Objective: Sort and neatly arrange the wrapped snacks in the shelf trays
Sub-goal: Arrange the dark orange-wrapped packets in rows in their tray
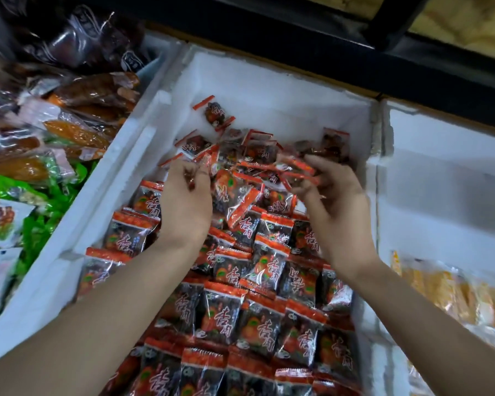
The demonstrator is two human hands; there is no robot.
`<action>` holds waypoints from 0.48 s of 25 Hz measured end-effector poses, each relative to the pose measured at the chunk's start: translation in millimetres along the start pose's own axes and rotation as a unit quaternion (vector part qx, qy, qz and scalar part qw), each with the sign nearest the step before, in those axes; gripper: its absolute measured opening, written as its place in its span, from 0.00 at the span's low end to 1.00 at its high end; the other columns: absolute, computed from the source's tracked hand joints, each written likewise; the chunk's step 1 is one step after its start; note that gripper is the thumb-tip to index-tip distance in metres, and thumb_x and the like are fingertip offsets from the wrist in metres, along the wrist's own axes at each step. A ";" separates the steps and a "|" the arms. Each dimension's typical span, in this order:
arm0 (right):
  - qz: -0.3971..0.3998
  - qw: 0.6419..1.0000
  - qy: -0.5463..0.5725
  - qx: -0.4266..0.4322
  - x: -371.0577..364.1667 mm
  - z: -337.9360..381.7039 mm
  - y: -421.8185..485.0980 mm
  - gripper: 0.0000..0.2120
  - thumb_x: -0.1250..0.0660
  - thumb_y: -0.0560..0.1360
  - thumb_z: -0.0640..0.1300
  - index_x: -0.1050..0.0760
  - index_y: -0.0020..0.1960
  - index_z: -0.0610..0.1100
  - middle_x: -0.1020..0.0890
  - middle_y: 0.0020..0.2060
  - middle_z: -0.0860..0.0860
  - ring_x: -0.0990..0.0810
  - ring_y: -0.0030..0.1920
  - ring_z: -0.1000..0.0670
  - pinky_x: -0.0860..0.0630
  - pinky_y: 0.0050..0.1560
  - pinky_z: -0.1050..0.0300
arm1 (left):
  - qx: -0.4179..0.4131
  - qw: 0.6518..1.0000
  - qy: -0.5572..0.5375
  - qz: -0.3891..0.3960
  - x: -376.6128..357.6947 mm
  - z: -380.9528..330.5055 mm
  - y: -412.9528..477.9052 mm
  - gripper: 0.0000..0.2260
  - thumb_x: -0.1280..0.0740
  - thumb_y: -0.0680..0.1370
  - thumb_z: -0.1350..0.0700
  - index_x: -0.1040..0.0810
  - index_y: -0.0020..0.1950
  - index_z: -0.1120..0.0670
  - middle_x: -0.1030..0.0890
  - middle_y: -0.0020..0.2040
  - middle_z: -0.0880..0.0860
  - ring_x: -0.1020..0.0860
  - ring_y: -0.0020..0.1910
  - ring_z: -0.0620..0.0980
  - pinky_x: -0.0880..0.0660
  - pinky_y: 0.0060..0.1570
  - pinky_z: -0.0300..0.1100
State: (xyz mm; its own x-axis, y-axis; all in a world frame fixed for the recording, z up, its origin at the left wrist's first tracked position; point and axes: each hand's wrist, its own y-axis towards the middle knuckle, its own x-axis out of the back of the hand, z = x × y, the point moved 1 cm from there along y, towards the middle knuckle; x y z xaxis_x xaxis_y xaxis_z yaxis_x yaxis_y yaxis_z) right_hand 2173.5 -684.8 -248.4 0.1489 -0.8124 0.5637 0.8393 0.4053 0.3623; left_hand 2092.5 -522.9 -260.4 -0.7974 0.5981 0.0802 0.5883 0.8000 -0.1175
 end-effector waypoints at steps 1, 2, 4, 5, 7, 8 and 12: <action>0.025 1.000 0.019 0.003 -0.1 8.3 -10.0 0.16 0.38 0.78 0.38 0.29 0.62 0.53 0.24 0.46 0.50 0.19 0.47 0.55 0.23 0.47 0.64 | 0.045 0.999 -0.017 0.005 1.7 1.6 -5.4 0.10 0.40 0.82 0.57 0.33 0.40 0.50 0.28 0.37 0.46 0.27 0.34 0.44 0.21 0.47 0.58; 0.049 0.997 0.052 -0.017 -1.2 14.3 -18.4 0.16 0.38 0.78 0.36 0.29 0.61 0.52 0.25 0.44 0.50 0.19 0.45 0.57 0.25 0.45 0.70 | 0.096 0.994 -0.046 0.023 2.1 2.4 -12.5 0.09 0.40 0.81 0.57 0.32 0.41 0.50 0.27 0.38 0.46 0.26 0.32 0.41 0.21 0.45 0.54; 0.094 0.965 0.195 -0.148 -2.8 24.1 -28.9 0.14 0.39 0.78 0.33 0.26 0.59 0.47 0.21 0.41 0.47 0.18 0.40 0.58 0.25 0.42 0.72 | 0.186 0.973 -0.109 0.085 0.6 5.5 -27.6 0.03 0.37 0.80 0.57 0.29 0.47 0.53 0.22 0.40 0.50 0.21 0.31 0.41 0.21 0.39 0.47; 0.116 0.926 0.272 -0.234 -2.9 26.2 -32.0 0.12 0.40 0.78 0.33 0.25 0.58 0.44 0.19 0.39 0.46 0.17 0.39 0.56 0.24 0.42 0.71 | 0.210 0.965 -0.112 0.114 -0.2 7.1 -35.0 0.04 0.35 0.79 0.59 0.28 0.52 0.55 0.20 0.43 0.53 0.20 0.34 0.44 0.22 0.37 0.45; 0.135 0.854 0.361 -0.349 -0.1 27.1 -33.8 0.08 0.39 0.78 0.34 0.23 0.52 0.38 0.17 0.34 0.46 0.16 0.39 0.53 0.20 0.44 0.65 | 0.208 0.965 -0.084 0.137 0.9 14.6 -41.3 0.14 0.31 0.76 0.61 0.29 0.60 0.58 0.19 0.51 0.56 0.18 0.39 0.46 0.23 0.34 0.40; 0.127 0.822 0.395 -0.389 3.6 26.7 -32.9 0.06 0.40 0.78 0.34 0.23 0.48 0.36 0.17 0.32 0.46 0.17 0.38 0.52 0.19 0.43 0.63 | 0.200 0.969 -0.072 0.127 3.2 17.1 -41.9 0.18 0.29 0.74 0.62 0.29 0.62 0.59 0.19 0.52 0.56 0.17 0.41 0.47 0.23 0.35 0.40; 0.082 0.689 0.513 -0.505 24.0 23.5 -31.8 0.07 0.40 0.75 0.33 0.28 0.39 0.36 0.23 0.27 0.46 0.20 0.28 0.54 0.20 0.31 0.63 | 0.204 0.974 -0.071 0.072 8.4 16.9 -46.1 0.21 0.24 0.67 0.61 0.23 0.58 0.57 0.16 0.50 0.55 0.18 0.50 0.54 0.26 0.59 0.53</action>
State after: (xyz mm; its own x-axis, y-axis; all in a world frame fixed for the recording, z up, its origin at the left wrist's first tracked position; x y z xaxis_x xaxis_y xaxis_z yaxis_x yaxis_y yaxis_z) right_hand 2138.0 -707.3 -229.0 0.1406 -0.8696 -0.4733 0.6260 0.4485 -0.6380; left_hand 2056.4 -555.6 -271.0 -0.7385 0.6669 -0.0996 0.6158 0.6069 -0.5025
